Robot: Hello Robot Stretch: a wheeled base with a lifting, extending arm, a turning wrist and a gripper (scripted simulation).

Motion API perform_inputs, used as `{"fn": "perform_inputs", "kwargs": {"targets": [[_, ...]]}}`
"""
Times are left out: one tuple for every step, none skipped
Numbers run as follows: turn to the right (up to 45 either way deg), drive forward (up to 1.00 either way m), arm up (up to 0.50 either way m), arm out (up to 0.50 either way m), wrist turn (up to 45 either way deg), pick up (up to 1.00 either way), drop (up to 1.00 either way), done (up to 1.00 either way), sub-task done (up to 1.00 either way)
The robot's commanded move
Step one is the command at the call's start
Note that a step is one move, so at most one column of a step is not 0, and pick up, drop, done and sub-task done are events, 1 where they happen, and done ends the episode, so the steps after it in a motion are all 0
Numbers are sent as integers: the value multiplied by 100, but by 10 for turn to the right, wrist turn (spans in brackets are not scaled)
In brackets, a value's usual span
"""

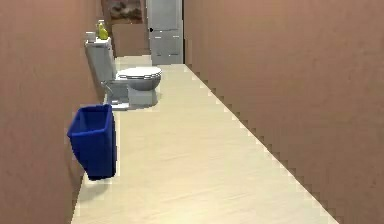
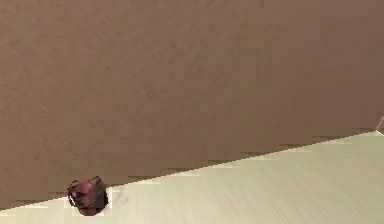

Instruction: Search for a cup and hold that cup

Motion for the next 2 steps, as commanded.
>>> {"fn": "perform_inputs", "kwargs": {"targets": [[0,100,0,0,0,0,0,0,0],[0,100,0,0,0,0,0,0,0]]}}
